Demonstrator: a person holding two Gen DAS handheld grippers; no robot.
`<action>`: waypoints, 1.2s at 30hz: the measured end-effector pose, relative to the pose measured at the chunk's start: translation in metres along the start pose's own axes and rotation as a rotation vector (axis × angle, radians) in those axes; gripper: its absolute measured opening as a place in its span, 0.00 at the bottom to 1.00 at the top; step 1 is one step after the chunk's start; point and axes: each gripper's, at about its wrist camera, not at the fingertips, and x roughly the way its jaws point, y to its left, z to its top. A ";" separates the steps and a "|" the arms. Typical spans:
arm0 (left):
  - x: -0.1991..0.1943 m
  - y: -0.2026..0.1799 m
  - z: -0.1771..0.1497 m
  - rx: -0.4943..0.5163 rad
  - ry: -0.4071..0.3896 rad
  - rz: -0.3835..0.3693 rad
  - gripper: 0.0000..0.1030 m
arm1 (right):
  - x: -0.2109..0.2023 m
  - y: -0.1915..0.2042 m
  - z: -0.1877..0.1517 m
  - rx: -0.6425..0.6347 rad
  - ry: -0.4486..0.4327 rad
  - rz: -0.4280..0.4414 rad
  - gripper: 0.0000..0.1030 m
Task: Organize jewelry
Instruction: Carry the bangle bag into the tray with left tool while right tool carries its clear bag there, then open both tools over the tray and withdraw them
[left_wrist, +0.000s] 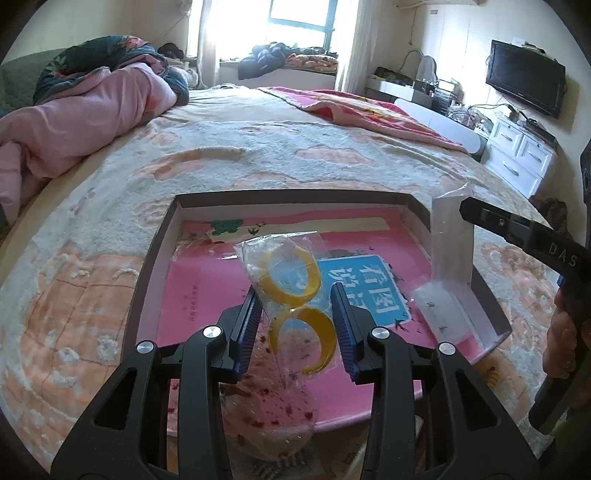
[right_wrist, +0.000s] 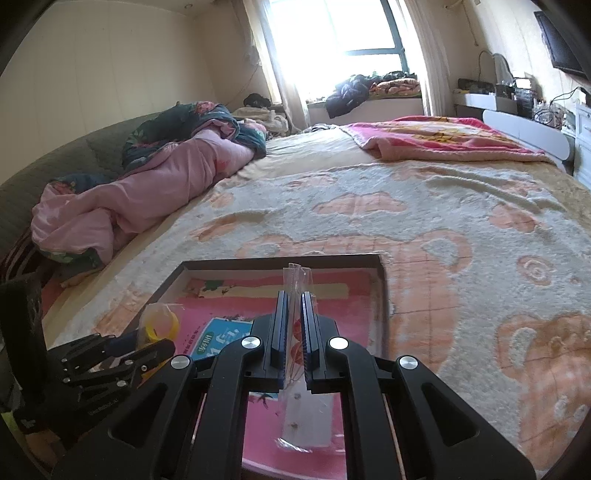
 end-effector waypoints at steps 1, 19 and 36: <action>0.001 0.001 0.000 -0.001 0.001 0.002 0.29 | 0.003 0.001 0.000 0.006 0.009 0.012 0.07; 0.017 0.010 -0.002 -0.018 0.021 0.024 0.30 | 0.044 -0.018 -0.003 0.086 0.101 -0.027 0.10; 0.016 0.013 -0.004 -0.022 0.015 0.027 0.38 | 0.032 -0.032 -0.019 0.076 0.092 -0.109 0.27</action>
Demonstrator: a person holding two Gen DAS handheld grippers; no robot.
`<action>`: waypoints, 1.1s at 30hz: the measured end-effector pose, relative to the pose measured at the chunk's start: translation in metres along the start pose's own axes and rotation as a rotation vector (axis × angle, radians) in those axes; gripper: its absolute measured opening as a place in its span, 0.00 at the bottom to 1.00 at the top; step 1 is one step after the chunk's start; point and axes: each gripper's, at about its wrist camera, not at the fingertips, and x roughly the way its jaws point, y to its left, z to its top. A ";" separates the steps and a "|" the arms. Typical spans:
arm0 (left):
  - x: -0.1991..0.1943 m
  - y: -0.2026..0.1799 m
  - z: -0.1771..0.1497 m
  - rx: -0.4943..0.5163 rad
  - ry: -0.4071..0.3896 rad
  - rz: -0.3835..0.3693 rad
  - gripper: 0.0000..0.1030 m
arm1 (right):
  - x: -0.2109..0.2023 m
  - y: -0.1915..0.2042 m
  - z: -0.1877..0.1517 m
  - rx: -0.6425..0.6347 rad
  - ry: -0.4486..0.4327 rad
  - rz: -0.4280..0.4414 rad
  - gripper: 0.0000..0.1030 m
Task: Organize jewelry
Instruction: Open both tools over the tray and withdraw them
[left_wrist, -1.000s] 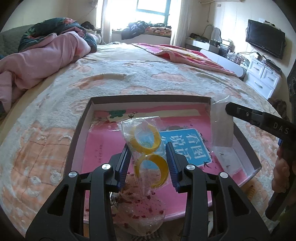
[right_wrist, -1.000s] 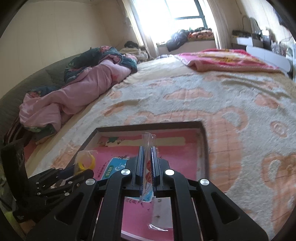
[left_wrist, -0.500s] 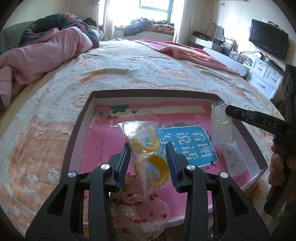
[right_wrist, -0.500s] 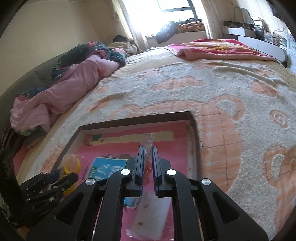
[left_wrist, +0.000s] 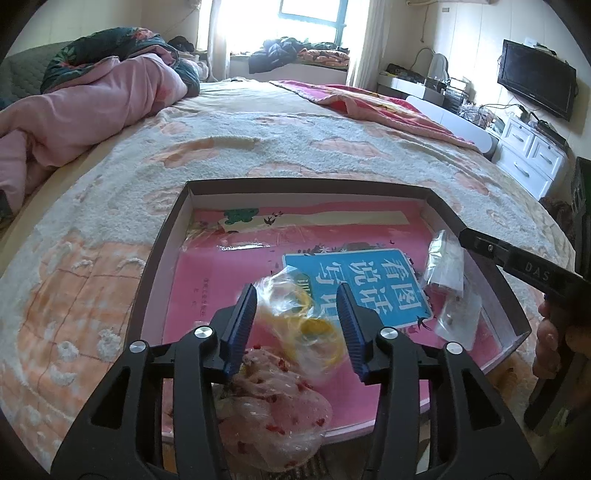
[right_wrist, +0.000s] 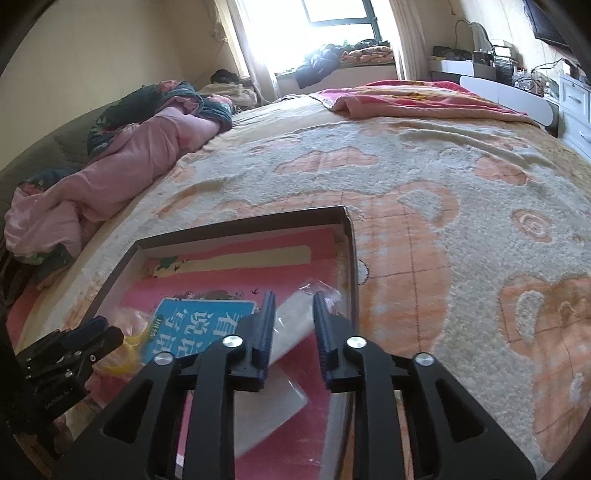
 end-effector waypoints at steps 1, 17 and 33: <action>-0.001 0.000 0.000 0.002 -0.001 0.001 0.39 | -0.003 -0.001 -0.001 0.000 -0.006 -0.004 0.30; -0.055 -0.010 -0.011 -0.020 -0.103 0.026 0.81 | -0.073 0.004 -0.022 -0.081 -0.157 -0.052 0.76; -0.103 -0.011 -0.032 -0.039 -0.179 0.013 0.89 | -0.129 0.017 -0.051 -0.137 -0.221 -0.044 0.85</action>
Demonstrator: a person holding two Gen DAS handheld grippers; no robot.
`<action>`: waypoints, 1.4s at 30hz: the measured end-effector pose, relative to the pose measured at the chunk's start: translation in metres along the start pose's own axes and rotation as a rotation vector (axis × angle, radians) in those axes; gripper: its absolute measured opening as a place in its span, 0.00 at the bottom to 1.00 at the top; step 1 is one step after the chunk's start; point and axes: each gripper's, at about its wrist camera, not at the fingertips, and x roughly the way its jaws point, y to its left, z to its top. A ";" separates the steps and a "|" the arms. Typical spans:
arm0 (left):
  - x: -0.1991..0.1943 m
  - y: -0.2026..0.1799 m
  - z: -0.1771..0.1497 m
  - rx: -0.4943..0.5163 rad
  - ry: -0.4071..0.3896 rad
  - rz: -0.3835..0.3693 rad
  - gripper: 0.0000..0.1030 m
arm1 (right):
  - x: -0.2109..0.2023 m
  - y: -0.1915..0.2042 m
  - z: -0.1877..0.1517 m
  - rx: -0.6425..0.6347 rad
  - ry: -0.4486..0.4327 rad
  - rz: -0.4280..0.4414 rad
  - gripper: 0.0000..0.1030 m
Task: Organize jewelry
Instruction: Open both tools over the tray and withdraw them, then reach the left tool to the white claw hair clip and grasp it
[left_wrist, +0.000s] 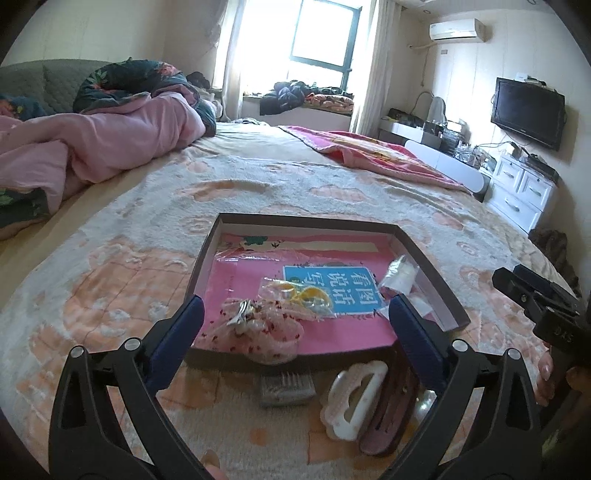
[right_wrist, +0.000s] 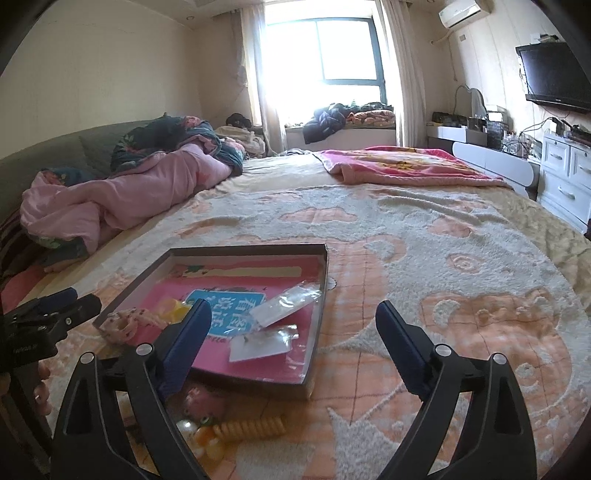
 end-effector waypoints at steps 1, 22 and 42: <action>-0.002 -0.001 -0.001 0.005 0.000 -0.001 0.89 | -0.003 0.002 -0.001 -0.003 0.000 0.006 0.85; -0.023 -0.006 -0.034 0.062 0.040 -0.002 0.89 | -0.039 0.033 -0.041 -0.090 0.049 0.093 0.85; -0.019 0.007 -0.062 0.053 0.173 -0.044 0.62 | -0.022 0.068 -0.076 -0.192 0.189 0.222 0.57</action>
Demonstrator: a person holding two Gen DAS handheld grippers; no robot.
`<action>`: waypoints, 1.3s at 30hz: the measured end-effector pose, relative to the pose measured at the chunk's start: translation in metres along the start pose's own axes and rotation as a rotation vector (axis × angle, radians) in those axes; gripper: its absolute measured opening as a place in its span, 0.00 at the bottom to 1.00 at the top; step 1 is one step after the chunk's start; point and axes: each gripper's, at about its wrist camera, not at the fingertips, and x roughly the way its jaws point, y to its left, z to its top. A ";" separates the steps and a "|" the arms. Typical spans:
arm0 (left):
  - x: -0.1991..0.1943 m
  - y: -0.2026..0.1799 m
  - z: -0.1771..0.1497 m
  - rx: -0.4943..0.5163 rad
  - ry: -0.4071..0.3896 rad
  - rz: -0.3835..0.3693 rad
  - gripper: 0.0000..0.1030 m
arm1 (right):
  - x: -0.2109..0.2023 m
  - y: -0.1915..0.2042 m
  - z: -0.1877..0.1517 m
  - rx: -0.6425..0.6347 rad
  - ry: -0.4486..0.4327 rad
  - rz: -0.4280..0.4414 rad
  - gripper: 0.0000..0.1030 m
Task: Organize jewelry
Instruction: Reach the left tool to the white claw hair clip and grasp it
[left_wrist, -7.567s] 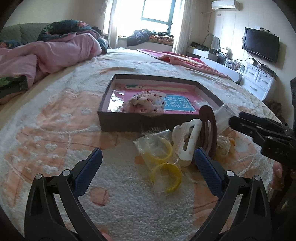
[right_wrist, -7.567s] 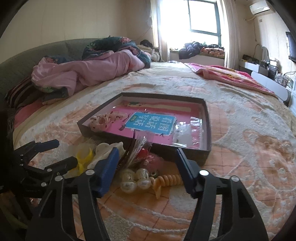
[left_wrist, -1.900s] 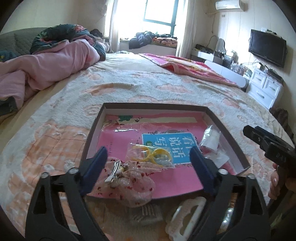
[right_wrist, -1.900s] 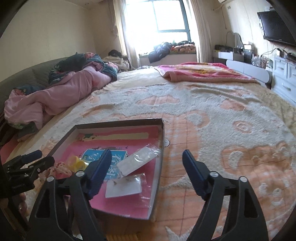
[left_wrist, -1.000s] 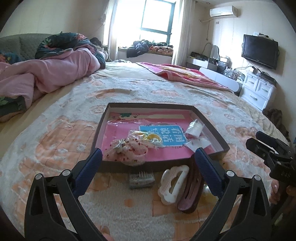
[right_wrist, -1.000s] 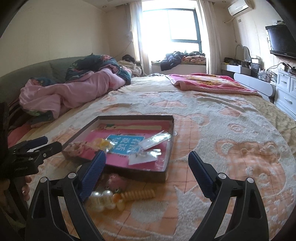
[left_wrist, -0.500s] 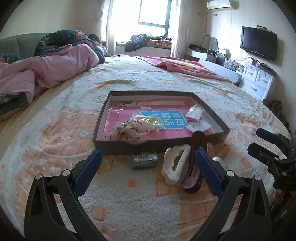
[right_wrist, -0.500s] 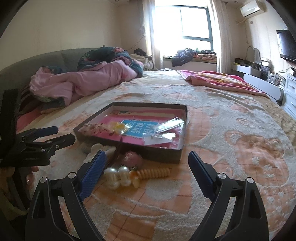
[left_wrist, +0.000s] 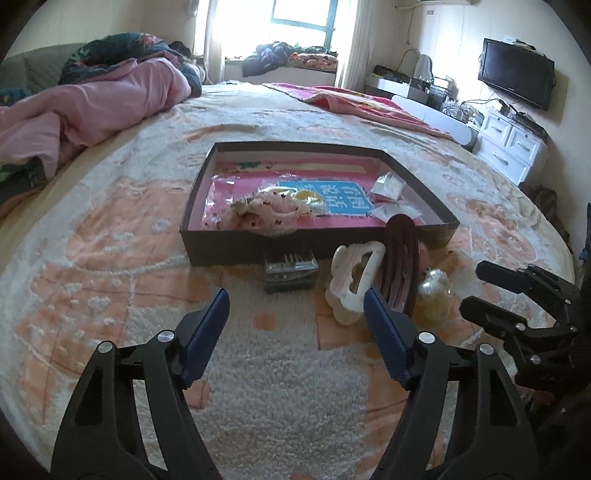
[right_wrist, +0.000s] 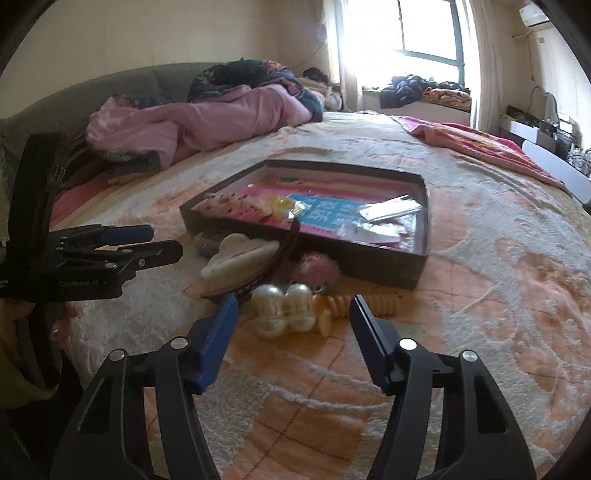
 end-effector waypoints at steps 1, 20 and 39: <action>0.000 0.000 -0.001 0.001 0.004 -0.003 0.61 | 0.001 0.002 -0.001 -0.005 0.002 0.003 0.56; 0.022 -0.004 -0.003 -0.014 0.074 -0.047 0.59 | 0.033 0.011 0.005 -0.094 0.017 -0.012 0.45; 0.055 -0.021 0.006 -0.029 0.118 -0.139 0.49 | 0.021 -0.011 0.001 0.017 0.011 0.065 0.20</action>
